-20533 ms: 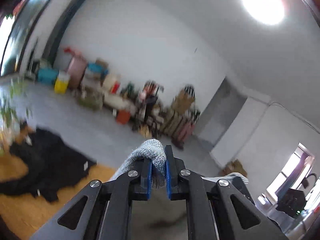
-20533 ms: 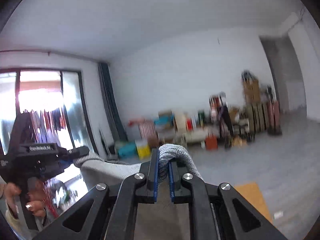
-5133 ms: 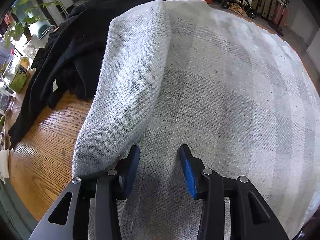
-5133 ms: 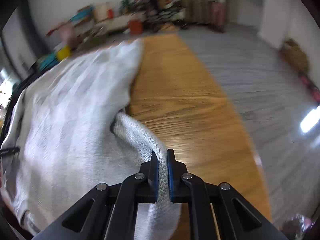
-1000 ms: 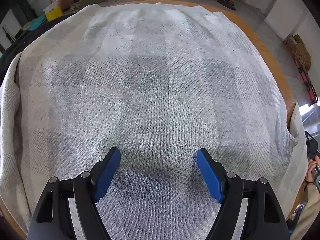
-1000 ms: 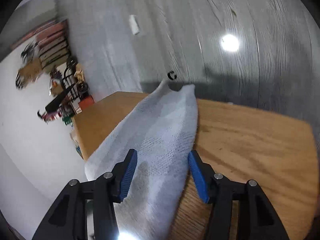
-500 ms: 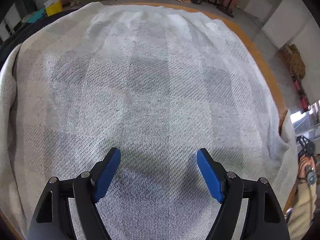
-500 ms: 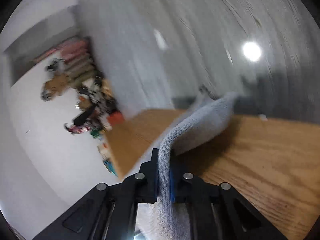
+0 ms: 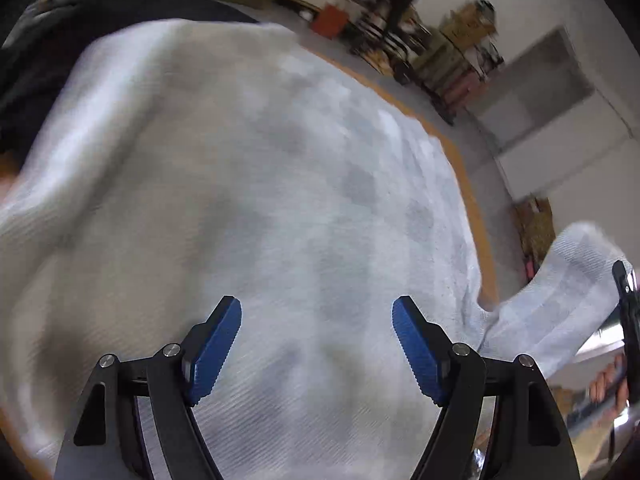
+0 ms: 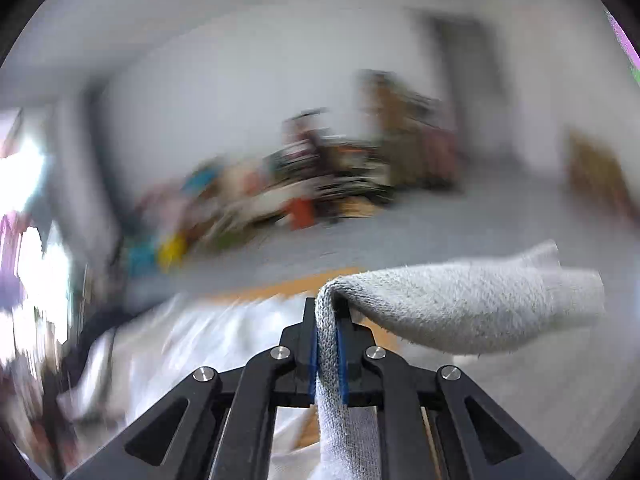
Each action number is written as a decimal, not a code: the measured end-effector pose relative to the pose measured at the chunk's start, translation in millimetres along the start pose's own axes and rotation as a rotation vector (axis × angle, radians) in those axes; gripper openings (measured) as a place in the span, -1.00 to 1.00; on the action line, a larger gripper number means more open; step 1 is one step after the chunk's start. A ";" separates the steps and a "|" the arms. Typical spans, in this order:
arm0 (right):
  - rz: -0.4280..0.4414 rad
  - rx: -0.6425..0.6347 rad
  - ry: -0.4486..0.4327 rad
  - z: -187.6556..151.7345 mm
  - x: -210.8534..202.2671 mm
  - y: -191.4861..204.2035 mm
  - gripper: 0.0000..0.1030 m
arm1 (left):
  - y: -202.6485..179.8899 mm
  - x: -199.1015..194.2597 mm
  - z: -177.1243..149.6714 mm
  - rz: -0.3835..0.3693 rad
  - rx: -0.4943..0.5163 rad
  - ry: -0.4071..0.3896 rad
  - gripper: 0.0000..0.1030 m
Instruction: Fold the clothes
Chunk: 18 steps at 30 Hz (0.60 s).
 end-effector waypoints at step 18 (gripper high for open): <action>0.228 -0.410 0.492 -220.3 -21.4 194.2 0.10 | 69.1 -34.1 -19.4 0.011 -0.046 -0.016 0.51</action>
Point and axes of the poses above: each gripper's, at about its wrist camera, not at the fingertips, and x roughly the way its jaws point, y to its left, z to its top, the point moved 6 cm from there along x, roughly the way its jaws point, and after that the axes turned 5 degrees about -z, right-handed, at the moved point
